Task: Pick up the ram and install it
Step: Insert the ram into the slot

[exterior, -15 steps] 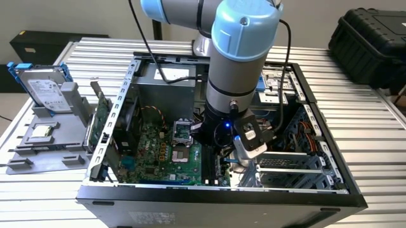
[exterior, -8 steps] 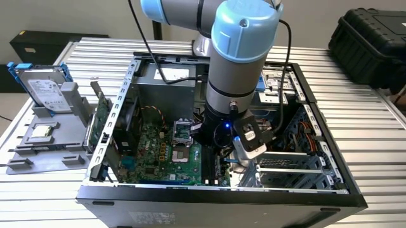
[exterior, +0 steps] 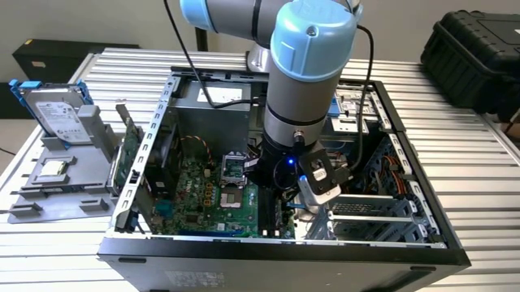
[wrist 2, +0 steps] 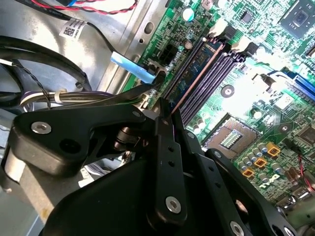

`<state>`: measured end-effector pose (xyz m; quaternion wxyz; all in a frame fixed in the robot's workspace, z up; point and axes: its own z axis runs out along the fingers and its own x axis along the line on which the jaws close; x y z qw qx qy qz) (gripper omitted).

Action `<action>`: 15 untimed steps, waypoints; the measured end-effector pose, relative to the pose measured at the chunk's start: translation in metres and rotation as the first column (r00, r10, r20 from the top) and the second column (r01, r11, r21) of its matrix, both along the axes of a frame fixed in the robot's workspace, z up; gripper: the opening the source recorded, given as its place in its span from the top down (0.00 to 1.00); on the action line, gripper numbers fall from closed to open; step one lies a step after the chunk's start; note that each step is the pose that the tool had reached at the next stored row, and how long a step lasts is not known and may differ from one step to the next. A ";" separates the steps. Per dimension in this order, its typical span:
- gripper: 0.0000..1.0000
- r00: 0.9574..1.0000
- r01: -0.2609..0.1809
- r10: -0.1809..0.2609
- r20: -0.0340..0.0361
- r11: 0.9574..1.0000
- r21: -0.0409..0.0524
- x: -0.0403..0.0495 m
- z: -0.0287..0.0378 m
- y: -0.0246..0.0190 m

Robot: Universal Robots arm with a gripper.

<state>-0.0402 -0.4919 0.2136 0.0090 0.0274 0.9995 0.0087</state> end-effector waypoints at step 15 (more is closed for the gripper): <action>1.00 1.000 0.001 -0.001 0.000 1.000 0.008 0.0011 0.0010 -0.0009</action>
